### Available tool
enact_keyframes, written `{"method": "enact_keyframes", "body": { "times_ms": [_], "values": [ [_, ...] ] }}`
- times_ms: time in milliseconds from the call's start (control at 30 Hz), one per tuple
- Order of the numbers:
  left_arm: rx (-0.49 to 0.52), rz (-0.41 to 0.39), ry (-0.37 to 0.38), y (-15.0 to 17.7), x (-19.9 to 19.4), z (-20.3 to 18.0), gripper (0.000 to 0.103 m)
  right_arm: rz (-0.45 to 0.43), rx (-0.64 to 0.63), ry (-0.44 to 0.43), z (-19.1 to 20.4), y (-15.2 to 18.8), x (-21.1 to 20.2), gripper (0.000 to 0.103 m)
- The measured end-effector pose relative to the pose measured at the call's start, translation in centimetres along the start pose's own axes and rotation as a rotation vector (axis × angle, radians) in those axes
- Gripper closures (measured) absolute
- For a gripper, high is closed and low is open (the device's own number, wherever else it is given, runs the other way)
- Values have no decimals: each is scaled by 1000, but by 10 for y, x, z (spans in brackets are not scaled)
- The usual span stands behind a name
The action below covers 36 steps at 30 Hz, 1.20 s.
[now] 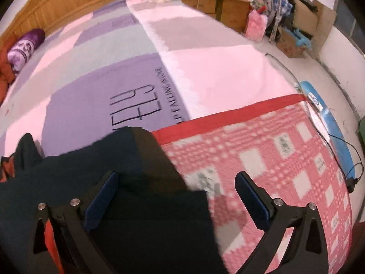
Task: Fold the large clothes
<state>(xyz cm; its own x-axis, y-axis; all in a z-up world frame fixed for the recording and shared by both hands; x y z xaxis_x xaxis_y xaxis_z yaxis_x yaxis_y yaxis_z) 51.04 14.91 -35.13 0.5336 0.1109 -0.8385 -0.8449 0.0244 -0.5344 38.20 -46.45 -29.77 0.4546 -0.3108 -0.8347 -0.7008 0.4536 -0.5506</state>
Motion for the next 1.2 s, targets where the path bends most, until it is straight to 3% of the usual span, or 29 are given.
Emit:
{"method": "enact_keyframes", "body": {
  "times_ms": [33,100,233,333,400,467,567,700,767,833,933,1067,1133,1200],
  "values": [
    [-17,-17,-7,2,-9,6,1,-38,-46,5,1,3,-13,0],
    [-6,-76,73,17,-43,2,1,-150,-140,-13,9,18,-51,0],
    [169,-169,237,79,-121,-67,1,-306,-295,-218,64,85,-130,0],
    [239,-130,338,135,-141,-120,0,-325,-466,-324,131,149,-163,0],
    [295,-157,309,158,-142,-137,0,-318,-556,-358,163,186,-171,0],
    [297,-184,302,165,-135,-127,0,-274,-633,-322,177,212,-158,0],
    [266,-183,244,165,-117,-81,0,-240,-565,-238,134,205,-127,0],
    [238,-161,123,164,-103,-19,0,-218,-330,-60,9,168,-97,0],
    [196,-126,90,163,-94,3,0,-129,-206,-97,-41,161,-82,0],
    [125,-91,80,164,-86,25,0,-126,-235,-54,-55,158,-82,0],
    [33,-42,76,167,-83,42,0,-91,-227,-69,-57,155,-77,0],
    [35,-28,38,164,-103,34,0,-99,-246,0,-62,157,-91,0],
    [43,-72,84,157,-123,23,0,-127,-288,39,-56,155,-106,0],
    [60,-92,145,145,-138,-7,0,-161,-328,11,-42,161,-129,0]
  ]
}}
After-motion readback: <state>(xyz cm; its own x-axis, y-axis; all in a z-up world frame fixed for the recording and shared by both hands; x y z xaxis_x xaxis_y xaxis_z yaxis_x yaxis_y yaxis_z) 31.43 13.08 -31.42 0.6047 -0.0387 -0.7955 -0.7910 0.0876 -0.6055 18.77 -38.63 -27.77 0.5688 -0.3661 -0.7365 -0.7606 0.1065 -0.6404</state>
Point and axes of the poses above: each gripper's, at about its wrist camera, not at the fingertips, and x roughly the way its jaws point, z to its left, y to its underside, the point moved 6 cm from there along x, roughly the way its jaws point, and after that the axes turned 3 degrees about -z, right-handed, at the moved point
